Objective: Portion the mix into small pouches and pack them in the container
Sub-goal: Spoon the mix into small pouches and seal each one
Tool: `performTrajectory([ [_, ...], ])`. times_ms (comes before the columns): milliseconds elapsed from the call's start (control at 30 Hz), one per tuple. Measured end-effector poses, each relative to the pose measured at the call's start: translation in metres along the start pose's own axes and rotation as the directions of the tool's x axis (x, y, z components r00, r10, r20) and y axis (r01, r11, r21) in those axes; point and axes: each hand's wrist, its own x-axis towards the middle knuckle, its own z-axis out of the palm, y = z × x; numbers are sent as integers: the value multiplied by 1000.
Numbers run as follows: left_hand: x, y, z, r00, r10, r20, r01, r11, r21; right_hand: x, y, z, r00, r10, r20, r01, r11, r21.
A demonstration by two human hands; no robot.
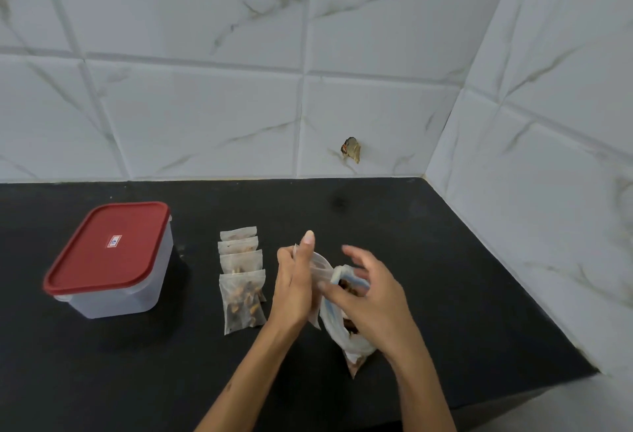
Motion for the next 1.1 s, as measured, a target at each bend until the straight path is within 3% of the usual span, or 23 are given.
performTrajectory([
  [100,1,2,-2,999,-14,48,17,998,-64,9,-13,3,987,-94,130,88,995,45],
  [233,5,7,-12,996,12,89,-6,998,-70,19,-15,6,983,-142,118,141,990,11],
  [467,17,9,-54,982,118,149,-101,988,-115,46,-26,5,958,-110,264,74,987,142],
  [700,26,17,-102,960,275,45,-264,949,-172,53,-48,36,945,-187,268,65,911,408],
  [833,25,19,-123,956,293,35,-280,940,-196,52,-52,57,952,-185,243,25,841,540],
  [1100,25,14,-148,975,223,-19,-221,942,-253,49,-53,81,952,-56,302,-142,790,596],
])
